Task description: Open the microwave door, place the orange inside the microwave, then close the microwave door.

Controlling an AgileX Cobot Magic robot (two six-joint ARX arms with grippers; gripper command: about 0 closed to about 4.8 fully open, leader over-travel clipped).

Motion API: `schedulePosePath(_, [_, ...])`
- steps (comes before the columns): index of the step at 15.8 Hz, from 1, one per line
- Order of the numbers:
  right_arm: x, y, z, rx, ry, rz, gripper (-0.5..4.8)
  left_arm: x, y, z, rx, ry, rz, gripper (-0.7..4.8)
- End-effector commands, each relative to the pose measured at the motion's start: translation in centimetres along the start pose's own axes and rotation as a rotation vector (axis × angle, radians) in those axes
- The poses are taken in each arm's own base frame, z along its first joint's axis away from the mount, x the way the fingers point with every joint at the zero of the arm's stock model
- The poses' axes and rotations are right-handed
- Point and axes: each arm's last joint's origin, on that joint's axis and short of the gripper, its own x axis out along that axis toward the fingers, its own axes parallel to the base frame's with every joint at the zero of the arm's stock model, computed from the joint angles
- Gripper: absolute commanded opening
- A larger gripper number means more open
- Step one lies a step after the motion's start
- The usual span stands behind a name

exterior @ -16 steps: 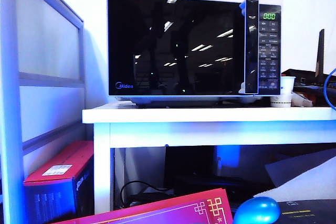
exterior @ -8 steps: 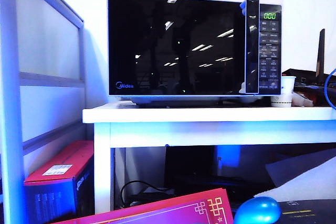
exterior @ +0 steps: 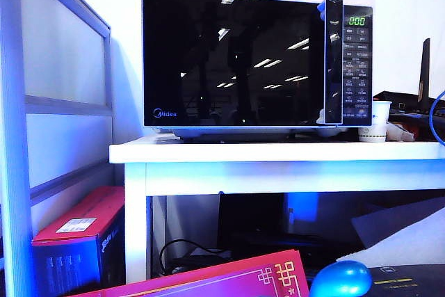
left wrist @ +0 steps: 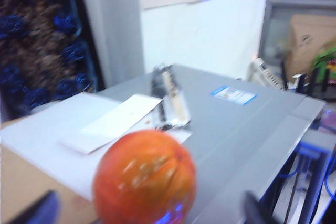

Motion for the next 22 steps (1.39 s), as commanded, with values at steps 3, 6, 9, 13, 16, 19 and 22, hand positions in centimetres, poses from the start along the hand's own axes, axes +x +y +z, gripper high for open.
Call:
schedulePosePath(3, [-0.2,0.1,0.4,-0.006,-0.023,0.004,-0.01,2.0,-0.5,-1.1,0.016,-0.059,0.005,4.79])
schedulePosePath(6, [-0.2,0.1,0.4,-0.006,-0.023,0.005,-0.01,3.7,-0.8,-2.8,0.019,-0.063,0.047,4.79])
schedulePosePath(9, [-0.2,0.1,0.4,-0.006,-0.023,0.007,-0.01,4.7,-0.6,-3.8,0.025,-0.079,0.093,4.79])
schedulePosePath(13, [-0.2,0.1,0.4,-0.006,-0.023,0.007,-0.01,5.4,-0.4,-4.7,0.028,-0.093,0.098,4.79])
schedulePosePath(16, [0.2,0.0,0.2,-0.003,-0.014,0.007,-0.01,5.5,-0.5,-4.6,0.035,-0.117,0.076,4.79])
schedulePosePath(19, [0.3,0.0,0.1,-0.002,-0.01,0.008,-0.01,5.8,-0.4,-4.8,0.041,-0.139,0.077,4.79])
schedulePosePath(22, [0.4,0.2,0.1,-0.003,-0.011,0.018,-0.01,6.4,-0.6,-5.8,0.03,-0.122,0.043,4.79])
